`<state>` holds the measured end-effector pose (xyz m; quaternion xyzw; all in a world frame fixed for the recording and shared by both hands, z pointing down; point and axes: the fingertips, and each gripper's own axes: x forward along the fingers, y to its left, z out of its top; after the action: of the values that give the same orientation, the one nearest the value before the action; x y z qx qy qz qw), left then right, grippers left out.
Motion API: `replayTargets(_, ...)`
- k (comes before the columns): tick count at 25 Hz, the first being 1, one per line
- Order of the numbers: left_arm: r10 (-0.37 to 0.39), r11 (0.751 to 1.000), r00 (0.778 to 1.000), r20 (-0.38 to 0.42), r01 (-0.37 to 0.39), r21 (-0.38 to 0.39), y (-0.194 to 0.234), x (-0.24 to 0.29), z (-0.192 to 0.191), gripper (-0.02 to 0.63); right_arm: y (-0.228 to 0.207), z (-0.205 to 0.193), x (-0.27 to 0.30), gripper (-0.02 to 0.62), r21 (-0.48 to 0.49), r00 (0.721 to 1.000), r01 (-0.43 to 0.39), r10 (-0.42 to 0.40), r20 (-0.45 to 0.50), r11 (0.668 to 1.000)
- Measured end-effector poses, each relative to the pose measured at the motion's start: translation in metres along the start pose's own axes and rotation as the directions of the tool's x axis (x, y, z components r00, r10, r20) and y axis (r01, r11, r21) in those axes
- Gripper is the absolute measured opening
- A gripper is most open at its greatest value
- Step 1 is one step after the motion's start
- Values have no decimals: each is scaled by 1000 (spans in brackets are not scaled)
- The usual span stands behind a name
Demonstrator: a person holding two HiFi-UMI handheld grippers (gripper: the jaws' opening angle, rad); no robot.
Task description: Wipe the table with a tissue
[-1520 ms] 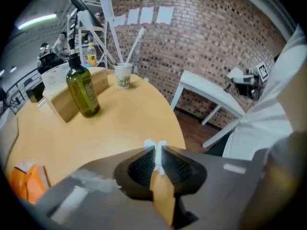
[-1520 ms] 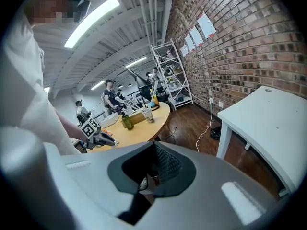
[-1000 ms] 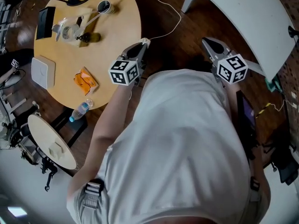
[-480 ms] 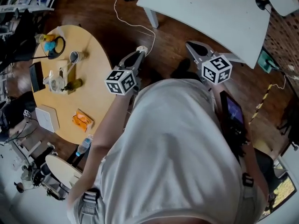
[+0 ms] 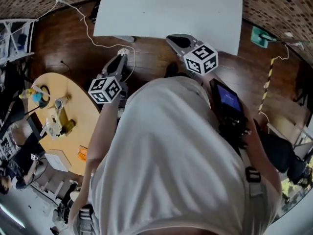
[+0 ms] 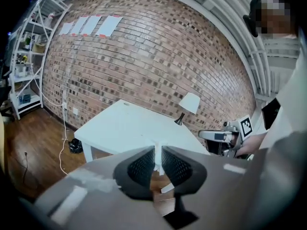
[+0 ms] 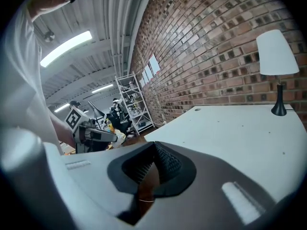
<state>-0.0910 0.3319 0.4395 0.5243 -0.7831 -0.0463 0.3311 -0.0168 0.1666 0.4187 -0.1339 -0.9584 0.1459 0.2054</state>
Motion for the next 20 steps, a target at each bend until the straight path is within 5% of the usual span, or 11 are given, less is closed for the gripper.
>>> replayTargets(4,-9,998,999,-45,11,59,-61,69,28,51,-71,21,-57,8,35,1000,23,-23,18,999)
replayTargets(9,-73,997,992,-105,77,31,-92,94,11,51,-97,12,-104,8,69,992,128,-126,-30,989)
replayTargets(12,-119,989,987,-106,128,79,-83,100,31,51,-95,8,-98,8,111,987,155,-157,13,982)
replayTargets(20,-95,989,994,-63,101,104,-50,112,56,51,-103,13,-54,8,111,992,116,-120,28,987)
